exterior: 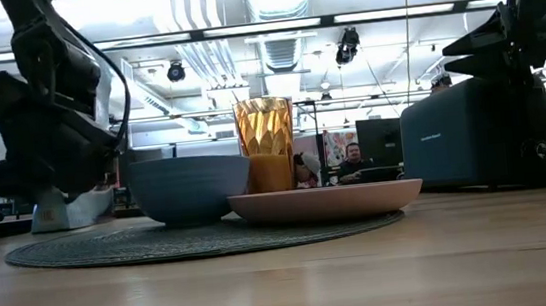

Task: Arrange a breakfast setting
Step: Pour the cereal into the blue bowl, then put the bread on the pink plate

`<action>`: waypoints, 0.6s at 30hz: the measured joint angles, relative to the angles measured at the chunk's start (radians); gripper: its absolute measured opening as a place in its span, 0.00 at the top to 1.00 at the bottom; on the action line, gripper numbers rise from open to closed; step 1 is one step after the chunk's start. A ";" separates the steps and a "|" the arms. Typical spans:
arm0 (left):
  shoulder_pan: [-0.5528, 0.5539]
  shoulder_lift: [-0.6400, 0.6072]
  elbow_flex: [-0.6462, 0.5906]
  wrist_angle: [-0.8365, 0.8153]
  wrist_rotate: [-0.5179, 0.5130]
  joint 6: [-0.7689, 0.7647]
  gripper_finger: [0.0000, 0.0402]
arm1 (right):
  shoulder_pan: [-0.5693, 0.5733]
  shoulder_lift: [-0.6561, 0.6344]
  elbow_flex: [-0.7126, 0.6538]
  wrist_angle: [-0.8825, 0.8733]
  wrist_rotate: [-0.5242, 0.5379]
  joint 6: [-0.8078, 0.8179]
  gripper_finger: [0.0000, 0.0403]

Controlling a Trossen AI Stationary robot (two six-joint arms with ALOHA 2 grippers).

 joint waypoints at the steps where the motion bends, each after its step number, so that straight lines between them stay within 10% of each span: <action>1: -0.001 0.000 0.003 0.000 0.013 0.005 0.48 | 0.000 0.000 0.000 0.000 0.000 0.000 0.69; 18: -0.177 0.001 0.133 -0.108 0.303 -0.012 0.47 | 0.000 0.000 0.000 0.000 0.000 0.000 0.69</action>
